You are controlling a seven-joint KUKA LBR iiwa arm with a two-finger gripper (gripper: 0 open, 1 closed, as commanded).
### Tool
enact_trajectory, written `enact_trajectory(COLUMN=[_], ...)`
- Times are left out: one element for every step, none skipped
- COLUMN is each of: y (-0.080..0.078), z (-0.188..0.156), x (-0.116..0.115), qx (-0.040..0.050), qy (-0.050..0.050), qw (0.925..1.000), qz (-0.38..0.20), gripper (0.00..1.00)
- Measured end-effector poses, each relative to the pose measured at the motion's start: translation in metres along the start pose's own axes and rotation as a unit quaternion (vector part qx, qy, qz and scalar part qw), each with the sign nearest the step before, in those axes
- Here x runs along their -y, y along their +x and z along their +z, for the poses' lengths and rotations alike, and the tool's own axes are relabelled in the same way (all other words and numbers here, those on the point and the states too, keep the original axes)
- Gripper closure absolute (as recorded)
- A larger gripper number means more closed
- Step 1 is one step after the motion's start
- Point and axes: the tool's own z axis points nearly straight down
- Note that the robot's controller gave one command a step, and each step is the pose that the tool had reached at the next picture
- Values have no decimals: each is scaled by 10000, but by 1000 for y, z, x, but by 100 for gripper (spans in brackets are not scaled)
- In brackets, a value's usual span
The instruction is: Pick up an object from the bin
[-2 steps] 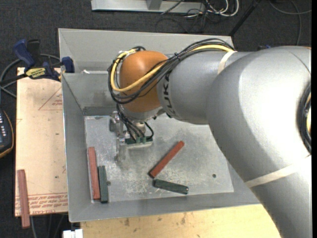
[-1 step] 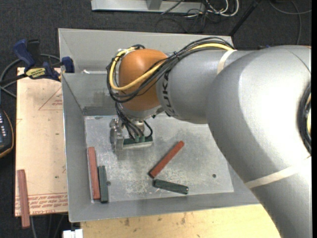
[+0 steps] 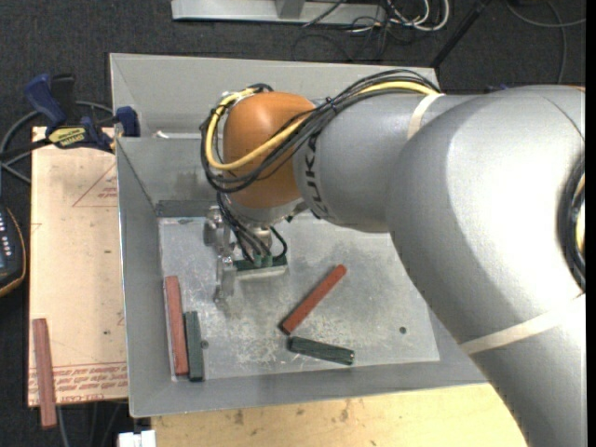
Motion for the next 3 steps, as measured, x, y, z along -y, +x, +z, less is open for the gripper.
enact_trajectory(y=[-15, -34, -14], z=[0, 0, -3], x=[-36, 26, 96], qx=[13, 5, -9], qy=[-8, 10, 19], qw=[9999, 9999, 9975], qz=[-108, 105, 701], gripper=[0, 0, 0])
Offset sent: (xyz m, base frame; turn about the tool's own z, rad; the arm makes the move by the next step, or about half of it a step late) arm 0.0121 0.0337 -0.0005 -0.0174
